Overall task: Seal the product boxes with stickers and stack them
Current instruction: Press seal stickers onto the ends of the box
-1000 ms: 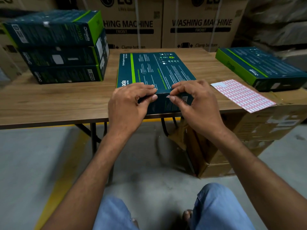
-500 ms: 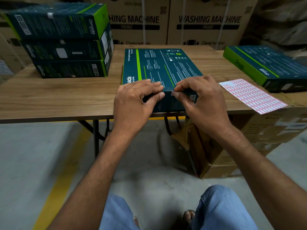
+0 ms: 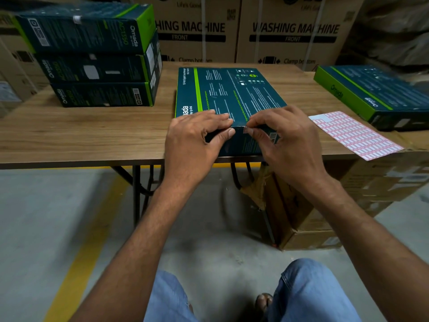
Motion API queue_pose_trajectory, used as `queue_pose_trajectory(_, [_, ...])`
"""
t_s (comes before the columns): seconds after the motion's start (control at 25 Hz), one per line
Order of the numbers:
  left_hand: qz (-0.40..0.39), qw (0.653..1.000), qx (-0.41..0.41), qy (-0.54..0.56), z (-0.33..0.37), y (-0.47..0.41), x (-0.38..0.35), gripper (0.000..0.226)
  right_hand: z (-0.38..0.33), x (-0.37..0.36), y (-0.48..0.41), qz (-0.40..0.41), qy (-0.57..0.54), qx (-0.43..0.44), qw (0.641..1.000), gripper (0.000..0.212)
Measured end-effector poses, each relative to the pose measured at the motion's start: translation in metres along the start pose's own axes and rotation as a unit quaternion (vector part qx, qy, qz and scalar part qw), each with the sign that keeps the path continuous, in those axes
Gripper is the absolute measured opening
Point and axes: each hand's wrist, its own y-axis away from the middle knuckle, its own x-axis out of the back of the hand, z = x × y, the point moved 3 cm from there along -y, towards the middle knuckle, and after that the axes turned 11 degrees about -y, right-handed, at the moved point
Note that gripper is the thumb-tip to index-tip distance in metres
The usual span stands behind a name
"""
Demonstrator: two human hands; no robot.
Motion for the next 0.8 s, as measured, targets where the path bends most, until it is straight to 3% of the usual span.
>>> queue_pose_trajectory(0.8, [0.003,1.0,0.008,-0.002,-0.0001,0.0002,-0.0004,0.023,-0.0005,-0.0008,-0.0003,0.0,-0.051,-0.06,0.997,0.017])
